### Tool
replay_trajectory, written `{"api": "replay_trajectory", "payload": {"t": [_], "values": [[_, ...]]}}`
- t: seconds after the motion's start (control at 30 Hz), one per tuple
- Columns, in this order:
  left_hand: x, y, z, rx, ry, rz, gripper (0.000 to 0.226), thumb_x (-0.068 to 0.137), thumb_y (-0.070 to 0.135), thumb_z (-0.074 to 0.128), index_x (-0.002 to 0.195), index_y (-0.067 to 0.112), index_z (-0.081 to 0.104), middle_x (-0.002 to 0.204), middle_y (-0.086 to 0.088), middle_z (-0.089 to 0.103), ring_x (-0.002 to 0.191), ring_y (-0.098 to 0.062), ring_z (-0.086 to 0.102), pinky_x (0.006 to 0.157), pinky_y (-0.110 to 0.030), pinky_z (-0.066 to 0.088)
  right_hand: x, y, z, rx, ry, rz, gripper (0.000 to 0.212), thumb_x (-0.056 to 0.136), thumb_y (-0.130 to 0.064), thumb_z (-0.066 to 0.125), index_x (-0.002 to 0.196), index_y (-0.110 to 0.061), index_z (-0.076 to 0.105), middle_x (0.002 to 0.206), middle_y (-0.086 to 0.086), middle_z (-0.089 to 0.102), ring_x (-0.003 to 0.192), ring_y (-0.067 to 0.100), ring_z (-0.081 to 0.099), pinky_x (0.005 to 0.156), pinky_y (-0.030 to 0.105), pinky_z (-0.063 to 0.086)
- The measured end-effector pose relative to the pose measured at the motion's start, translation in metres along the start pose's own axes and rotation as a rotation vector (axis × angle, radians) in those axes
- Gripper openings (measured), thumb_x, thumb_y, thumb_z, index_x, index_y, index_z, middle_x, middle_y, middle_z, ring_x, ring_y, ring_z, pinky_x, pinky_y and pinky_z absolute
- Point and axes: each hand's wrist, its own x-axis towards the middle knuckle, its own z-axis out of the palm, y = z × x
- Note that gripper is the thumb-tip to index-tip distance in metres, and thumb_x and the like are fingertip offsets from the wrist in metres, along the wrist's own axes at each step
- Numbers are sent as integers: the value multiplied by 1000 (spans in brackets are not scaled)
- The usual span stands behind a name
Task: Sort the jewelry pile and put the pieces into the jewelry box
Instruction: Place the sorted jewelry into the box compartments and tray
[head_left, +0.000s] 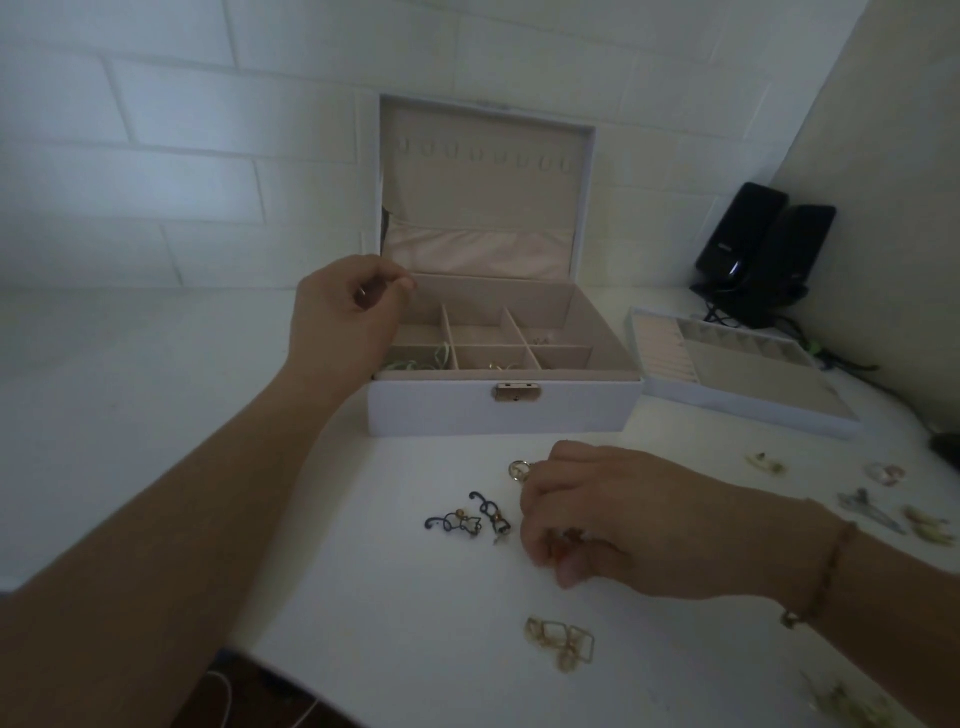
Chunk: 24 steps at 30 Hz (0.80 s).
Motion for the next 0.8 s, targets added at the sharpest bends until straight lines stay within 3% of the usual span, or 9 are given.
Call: {"api": "replay_trajectory", "payload": {"t": [0.17, 0.33, 0.47, 0.57, 0.7, 0.8], "values": [[0, 0, 0, 1, -2, -7, 11, 87, 25, 63, 84, 21, 73, 76, -5, 68, 62, -7, 52, 67, -28, 45, -3, -3, 2, 55, 36, -6, 8, 85, -29, 67, 87, -28, 60, 83, -19, 51, 85, 4, 45, 79, 32, 45], [0, 4, -3, -51, 71, -21, 10, 89, 15, 64, 85, 13, 74, 75, -17, 67, 63, -12, 53, 62, -25, 45, -11, -2, -23, 296, 56, 144, 18, 84, -34, 69, 99, -39, 60, 92, -17, 61, 90, 6, 57, 80, 22, 46], [3, 5, -7, -118, 213, -36, 12, 86, 17, 61, 81, 13, 72, 73, -24, 63, 61, -25, 52, 58, -31, 43, 13, 10, -66, 510, 379, 161, 26, 71, -28, 75, 94, -34, 65, 82, -8, 67, 70, 8, 65, 68, 22, 55], [5, 2, -8, -128, 239, -53, 11, 85, 19, 60, 78, 21, 69, 71, -22, 63, 59, -16, 49, 58, -27, 42, 51, 28, -88, 731, 579, 244, 22, 72, -11, 75, 92, -17, 69, 75, -2, 65, 65, 11, 61, 63, 27, 51], [8, 0, -10, -134, 275, -114, 14, 88, 16, 62, 78, 22, 69, 74, -19, 66, 61, -11, 51, 60, -29, 46, 117, 43, -103, 634, 621, 335, 16, 80, -4, 72, 94, -10, 69, 74, 5, 63, 52, 0, 55, 48, 13, 43], [12, -1, -13, -145, 336, -154, 15, 89, 15, 62, 79, 23, 69, 76, -17, 67, 63, -17, 55, 65, -32, 49, 161, 57, -96, 572, 626, 418, 13, 77, -5, 75, 89, -8, 71, 70, 0, 64, 55, 0, 58, 51, 15, 45]]}}
